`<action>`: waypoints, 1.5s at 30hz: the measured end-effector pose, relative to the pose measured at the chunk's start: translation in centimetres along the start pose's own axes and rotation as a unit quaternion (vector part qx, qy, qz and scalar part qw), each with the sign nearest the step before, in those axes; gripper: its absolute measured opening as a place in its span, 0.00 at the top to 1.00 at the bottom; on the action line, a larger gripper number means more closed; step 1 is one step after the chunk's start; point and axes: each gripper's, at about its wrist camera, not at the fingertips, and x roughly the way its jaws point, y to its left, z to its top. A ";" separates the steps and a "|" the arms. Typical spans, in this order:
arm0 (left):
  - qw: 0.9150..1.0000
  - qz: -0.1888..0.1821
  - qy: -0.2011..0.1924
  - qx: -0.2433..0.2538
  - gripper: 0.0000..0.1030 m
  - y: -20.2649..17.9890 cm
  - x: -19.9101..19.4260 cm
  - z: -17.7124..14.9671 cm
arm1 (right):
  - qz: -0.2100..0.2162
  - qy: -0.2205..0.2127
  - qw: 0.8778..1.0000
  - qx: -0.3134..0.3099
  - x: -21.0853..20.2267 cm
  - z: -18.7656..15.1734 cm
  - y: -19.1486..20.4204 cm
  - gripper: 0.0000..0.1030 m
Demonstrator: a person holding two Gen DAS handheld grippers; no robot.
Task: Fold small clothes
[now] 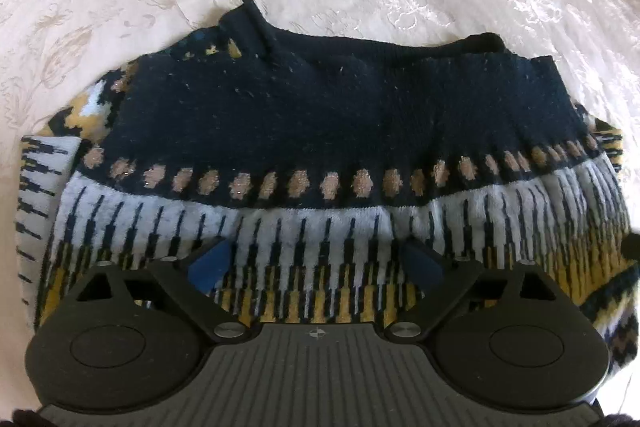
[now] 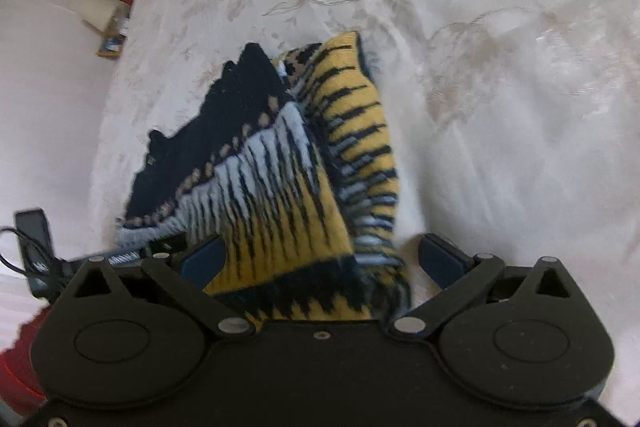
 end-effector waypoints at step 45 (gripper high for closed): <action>1.000 0.005 -0.007 0.004 0.00 -0.8 0.7 -0.2 | 0.047 -0.002 0.999 0.003 -1.2 0.2 -1.5 0.00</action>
